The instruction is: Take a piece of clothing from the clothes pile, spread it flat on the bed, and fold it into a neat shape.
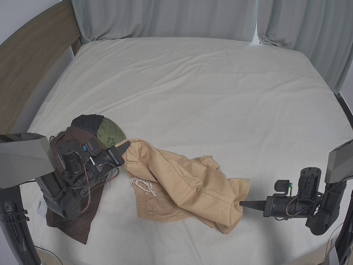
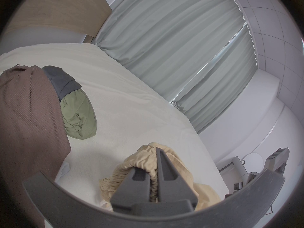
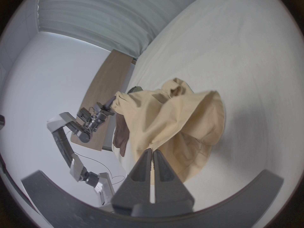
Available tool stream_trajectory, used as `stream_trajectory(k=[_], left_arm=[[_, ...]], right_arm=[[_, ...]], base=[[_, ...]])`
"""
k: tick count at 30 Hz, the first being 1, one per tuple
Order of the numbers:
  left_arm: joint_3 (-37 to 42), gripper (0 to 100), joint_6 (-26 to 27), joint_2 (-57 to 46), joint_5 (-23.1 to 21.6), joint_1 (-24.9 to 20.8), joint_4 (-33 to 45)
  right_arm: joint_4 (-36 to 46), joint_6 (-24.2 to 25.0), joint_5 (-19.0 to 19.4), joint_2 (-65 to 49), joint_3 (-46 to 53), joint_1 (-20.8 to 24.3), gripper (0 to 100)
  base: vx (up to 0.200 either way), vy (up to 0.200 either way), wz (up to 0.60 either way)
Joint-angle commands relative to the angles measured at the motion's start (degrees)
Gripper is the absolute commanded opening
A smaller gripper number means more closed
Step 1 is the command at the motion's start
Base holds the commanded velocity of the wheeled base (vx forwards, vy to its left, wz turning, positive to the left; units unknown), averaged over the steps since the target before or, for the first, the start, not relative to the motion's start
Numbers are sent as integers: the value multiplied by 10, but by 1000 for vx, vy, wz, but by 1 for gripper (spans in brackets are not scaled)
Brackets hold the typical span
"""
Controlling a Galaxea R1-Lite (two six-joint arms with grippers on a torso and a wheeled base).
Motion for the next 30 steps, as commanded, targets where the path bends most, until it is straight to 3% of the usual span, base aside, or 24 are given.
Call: stream_trajectory(k=[1,9,22,23,30], left_arm=[[-2,0,0,2,0,1,-2],[-11,0,0,21,1,13,-2],[-12,0,0,22,1,13,-2],[-11,0,0,22,1,13,-2],[-11,0,0,21,1,13,-3]], right_arm=[[2,0,47,-81,3,-45,0],[2,0,143,-103,2,-128,0],[1,-31,147,-36,-11,-100,0],[1,-33,147,-29,-15,-93,100],[-1,-54,145,8,-24,-42,100]], base=[[0,0,0],[0,0,0],[0,0,0],[0,0,0],[0,0,0]])
